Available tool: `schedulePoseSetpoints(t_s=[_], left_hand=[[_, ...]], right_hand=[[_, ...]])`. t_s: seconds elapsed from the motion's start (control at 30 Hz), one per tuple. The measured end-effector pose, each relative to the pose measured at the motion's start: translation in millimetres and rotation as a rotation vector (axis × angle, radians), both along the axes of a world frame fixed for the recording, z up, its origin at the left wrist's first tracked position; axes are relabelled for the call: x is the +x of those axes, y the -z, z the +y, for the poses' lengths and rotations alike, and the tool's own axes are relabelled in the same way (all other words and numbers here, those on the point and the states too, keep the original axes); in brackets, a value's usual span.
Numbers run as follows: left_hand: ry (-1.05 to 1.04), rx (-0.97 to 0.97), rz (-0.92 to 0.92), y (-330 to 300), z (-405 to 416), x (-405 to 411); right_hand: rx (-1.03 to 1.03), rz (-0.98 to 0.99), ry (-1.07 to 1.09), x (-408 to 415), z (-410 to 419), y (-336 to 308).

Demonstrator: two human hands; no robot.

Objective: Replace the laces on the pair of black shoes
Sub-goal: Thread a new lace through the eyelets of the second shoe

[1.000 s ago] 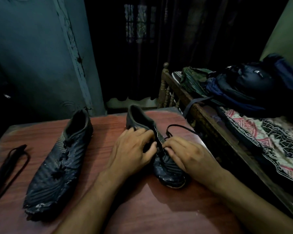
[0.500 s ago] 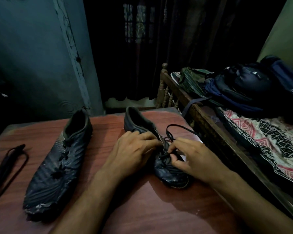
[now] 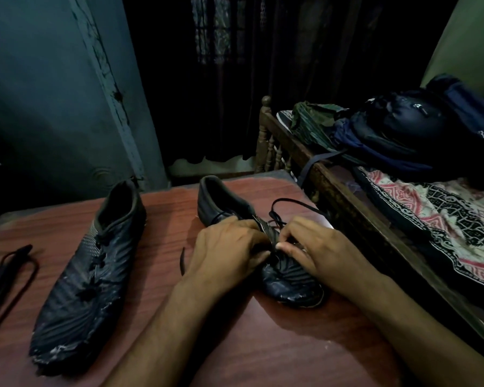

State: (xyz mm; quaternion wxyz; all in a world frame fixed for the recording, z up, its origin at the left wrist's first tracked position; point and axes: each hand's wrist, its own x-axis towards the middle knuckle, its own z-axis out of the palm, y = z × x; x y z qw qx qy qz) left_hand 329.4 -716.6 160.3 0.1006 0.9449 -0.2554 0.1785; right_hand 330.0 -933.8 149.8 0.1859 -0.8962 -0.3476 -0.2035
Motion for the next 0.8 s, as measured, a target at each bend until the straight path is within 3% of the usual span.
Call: schedulePoseSetpoints(t_s=[0.33,0.6,0.8], left_hand=[[-0.078,-0.192,-0.121,18,-10,-8],[-0.022,-0.200,-0.248,27,-10,-4],[0.023,-0.230,-0.176,31,-6,2]], right_hand=[[-0.097,-0.119,0.062,-1,3,3],[-0.087,-0.168,0.080,-2,4,7],[-0.061,-0.159,0.063,0,2,9]])
